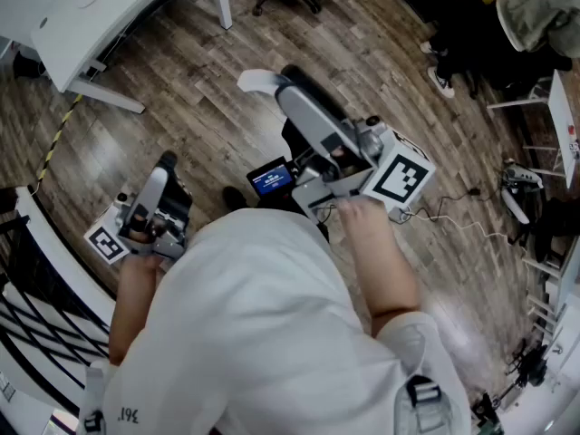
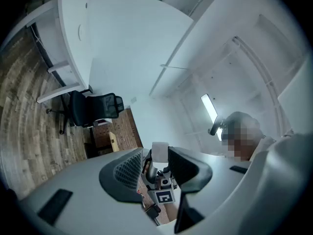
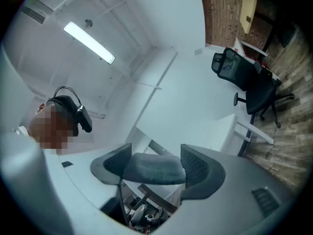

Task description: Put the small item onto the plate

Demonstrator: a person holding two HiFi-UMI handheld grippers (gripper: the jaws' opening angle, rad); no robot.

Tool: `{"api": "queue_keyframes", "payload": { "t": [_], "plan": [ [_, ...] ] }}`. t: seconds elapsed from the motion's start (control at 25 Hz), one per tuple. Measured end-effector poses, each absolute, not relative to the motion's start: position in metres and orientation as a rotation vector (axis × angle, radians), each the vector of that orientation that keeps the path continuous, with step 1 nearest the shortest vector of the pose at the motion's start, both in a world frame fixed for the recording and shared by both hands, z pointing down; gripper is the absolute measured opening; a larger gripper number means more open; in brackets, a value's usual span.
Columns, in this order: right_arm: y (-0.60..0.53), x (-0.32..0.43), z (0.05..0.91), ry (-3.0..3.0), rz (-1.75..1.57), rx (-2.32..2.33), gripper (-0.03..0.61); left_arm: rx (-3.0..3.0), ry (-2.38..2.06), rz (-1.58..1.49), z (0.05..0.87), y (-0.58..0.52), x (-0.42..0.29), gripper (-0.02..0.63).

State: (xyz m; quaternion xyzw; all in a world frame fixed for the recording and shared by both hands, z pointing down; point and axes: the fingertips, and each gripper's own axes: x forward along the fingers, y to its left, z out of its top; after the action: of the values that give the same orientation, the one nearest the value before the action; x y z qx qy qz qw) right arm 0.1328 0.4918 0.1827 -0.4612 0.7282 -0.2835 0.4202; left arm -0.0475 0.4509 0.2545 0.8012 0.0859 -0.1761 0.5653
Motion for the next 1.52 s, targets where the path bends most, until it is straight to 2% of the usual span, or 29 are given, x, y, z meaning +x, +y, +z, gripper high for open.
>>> {"api": "queue_keyframes", "payload": {
  "t": [0.68, 1.52],
  "plan": [
    [0.472, 0.159, 0.19, 1.885, -0.742, -1.117, 0.308, 1.892, 0.171, -0.421, 0.261, 0.451, -0.011, 0.161],
    [0.458, 0.155, 0.204, 1.904, -0.813, -1.063, 0.308, 1.903, 0.164, -0.407, 0.265, 0.447, 0.001, 0.161]
  ]
}}
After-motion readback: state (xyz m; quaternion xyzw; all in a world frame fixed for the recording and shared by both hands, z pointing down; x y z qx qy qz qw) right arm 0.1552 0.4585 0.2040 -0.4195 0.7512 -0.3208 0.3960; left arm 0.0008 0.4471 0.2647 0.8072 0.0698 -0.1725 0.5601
